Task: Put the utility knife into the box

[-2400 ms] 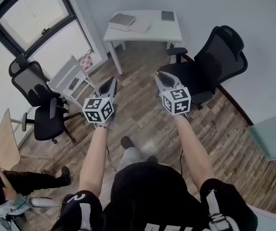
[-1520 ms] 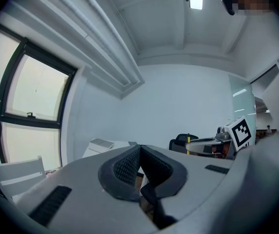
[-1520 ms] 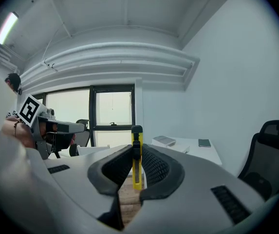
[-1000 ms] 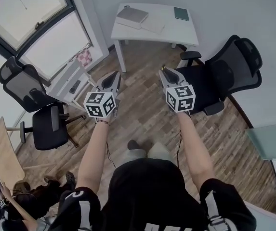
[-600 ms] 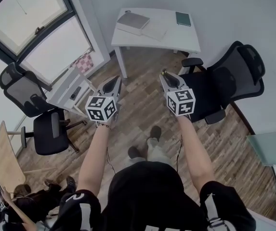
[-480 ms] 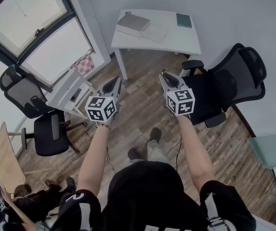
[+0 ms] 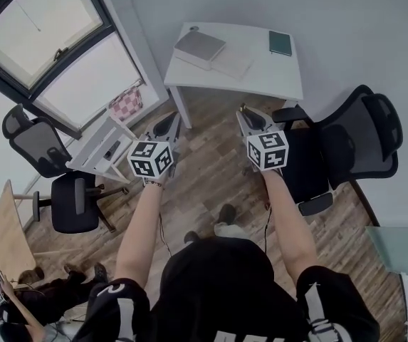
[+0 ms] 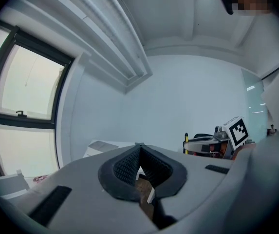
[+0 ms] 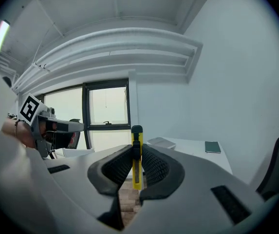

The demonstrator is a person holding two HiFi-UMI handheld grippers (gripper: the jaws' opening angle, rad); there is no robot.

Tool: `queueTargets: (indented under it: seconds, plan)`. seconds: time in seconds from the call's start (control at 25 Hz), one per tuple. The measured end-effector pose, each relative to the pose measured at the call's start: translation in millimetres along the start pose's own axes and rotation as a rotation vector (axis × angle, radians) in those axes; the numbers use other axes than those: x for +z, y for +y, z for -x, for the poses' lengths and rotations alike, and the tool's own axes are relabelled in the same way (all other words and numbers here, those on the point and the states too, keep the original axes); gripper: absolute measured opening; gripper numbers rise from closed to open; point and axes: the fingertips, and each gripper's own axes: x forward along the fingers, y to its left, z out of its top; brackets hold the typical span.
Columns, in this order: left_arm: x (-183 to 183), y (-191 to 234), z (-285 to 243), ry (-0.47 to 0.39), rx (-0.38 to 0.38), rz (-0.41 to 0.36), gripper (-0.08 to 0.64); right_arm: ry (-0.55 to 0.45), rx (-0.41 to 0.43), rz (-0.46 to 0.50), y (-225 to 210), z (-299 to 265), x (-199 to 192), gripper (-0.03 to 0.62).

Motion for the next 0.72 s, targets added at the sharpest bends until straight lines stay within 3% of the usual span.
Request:
queueTargets:
  seconds: [0.28,0.72]
  plan:
    - [0,-2,-41,-0.003,0.043,0.010,0.026,0.010,0.044,-0.006,-41,-23,-7,0.069]
    - [5,-9,-81,-0.006,0.048,0.014,0.026,0.009,0.053,-0.013,-79,-34,-4,0.069]
